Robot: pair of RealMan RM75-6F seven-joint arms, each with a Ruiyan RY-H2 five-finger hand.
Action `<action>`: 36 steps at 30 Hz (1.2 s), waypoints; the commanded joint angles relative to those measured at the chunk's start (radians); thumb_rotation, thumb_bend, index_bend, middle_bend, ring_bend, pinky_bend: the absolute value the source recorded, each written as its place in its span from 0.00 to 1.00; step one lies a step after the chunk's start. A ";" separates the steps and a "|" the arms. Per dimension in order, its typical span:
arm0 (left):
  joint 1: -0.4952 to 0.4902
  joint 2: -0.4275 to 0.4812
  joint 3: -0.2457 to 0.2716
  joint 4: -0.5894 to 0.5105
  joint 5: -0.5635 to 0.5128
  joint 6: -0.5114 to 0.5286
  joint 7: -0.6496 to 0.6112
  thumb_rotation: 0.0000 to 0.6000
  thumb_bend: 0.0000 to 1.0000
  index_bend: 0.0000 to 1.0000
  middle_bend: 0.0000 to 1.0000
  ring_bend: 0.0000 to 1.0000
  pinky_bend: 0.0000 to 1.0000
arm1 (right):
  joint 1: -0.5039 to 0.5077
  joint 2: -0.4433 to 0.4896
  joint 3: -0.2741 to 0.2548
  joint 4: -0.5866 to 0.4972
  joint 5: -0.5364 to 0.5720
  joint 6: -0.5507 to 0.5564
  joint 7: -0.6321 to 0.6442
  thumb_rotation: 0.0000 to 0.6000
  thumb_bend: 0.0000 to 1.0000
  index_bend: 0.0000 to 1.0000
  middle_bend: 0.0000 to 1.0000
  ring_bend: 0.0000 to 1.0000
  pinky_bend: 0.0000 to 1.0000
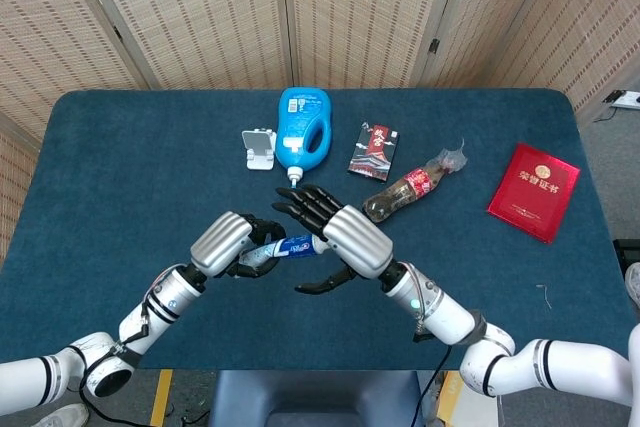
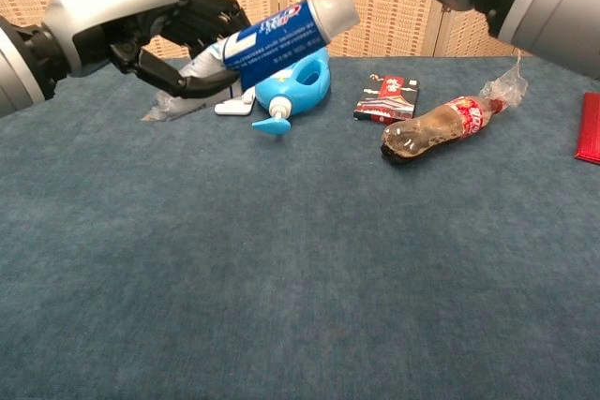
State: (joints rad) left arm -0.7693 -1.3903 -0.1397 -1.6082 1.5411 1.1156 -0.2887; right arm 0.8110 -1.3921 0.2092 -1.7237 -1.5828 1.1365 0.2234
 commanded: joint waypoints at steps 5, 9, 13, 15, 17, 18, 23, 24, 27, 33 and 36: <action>0.015 -0.023 0.052 0.101 0.015 -0.022 0.078 1.00 0.56 0.73 0.81 0.71 0.56 | -0.064 0.098 -0.021 -0.045 -0.020 0.065 -0.016 0.14 0.00 0.00 0.00 0.00 0.00; 0.008 -0.044 0.076 0.161 0.003 -0.071 0.173 1.00 0.56 0.70 0.81 0.68 0.52 | -0.095 0.139 -0.032 -0.047 -0.021 0.090 -0.013 0.14 0.00 0.00 0.00 0.00 0.00; 0.003 -0.074 0.084 0.208 -0.014 -0.104 0.232 1.00 0.56 0.68 0.79 0.66 0.48 | -0.118 0.163 -0.041 -0.044 -0.023 0.107 -0.005 0.14 0.00 0.00 0.00 0.00 0.00; -0.005 -0.117 0.087 0.262 -0.037 -0.139 0.270 1.00 0.56 0.67 0.78 0.65 0.48 | -0.141 0.185 -0.050 -0.039 -0.019 0.123 0.003 0.14 0.00 0.00 0.00 0.00 0.00; -0.011 -0.145 0.087 0.296 -0.052 -0.160 0.294 1.00 0.56 0.65 0.77 0.63 0.47 | -0.152 0.196 -0.056 -0.036 -0.022 0.131 0.012 0.14 0.00 0.00 0.00 0.00 0.00; -0.014 -0.154 0.086 0.308 -0.059 -0.170 0.306 1.00 0.56 0.62 0.75 0.61 0.46 | -0.156 0.199 -0.057 -0.035 -0.021 0.133 0.015 0.14 0.00 0.00 0.00 0.00 0.00; -0.023 -0.195 0.078 0.365 -0.095 -0.204 0.370 1.00 0.53 0.46 0.61 0.49 0.41 | -0.176 0.214 -0.060 -0.028 -0.015 0.141 0.022 0.14 0.00 0.00 0.00 0.00 0.00; -0.024 -0.197 0.076 0.367 -0.107 -0.214 0.382 1.00 0.50 0.38 0.54 0.44 0.39 | -0.179 0.216 -0.061 -0.028 -0.014 0.142 0.022 0.14 0.00 0.00 0.00 0.00 0.00; -0.021 -0.185 0.065 0.351 -0.152 -0.237 0.420 1.00 0.41 0.12 0.33 0.26 0.30 | -0.191 0.226 -0.064 -0.024 -0.008 0.144 0.021 0.14 0.00 0.00 0.00 0.00 0.00; 0.017 -0.113 0.046 0.267 -0.201 -0.196 0.440 1.00 0.38 0.00 0.19 0.16 0.20 | -0.225 0.262 -0.080 -0.007 0.012 0.141 0.021 0.14 0.00 0.00 0.00 0.00 0.00; 0.053 -0.054 0.033 0.209 -0.232 -0.155 0.435 1.00 0.38 0.00 0.19 0.16 0.20 | -0.247 0.285 -0.096 0.002 0.022 0.136 0.024 0.14 0.00 0.00 0.00 0.00 0.00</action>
State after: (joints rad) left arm -0.7412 -1.4787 -0.0952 -1.3643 1.3316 0.9328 0.1489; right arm 0.5722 -1.1152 0.1202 -1.7261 -1.5652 1.2753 0.2456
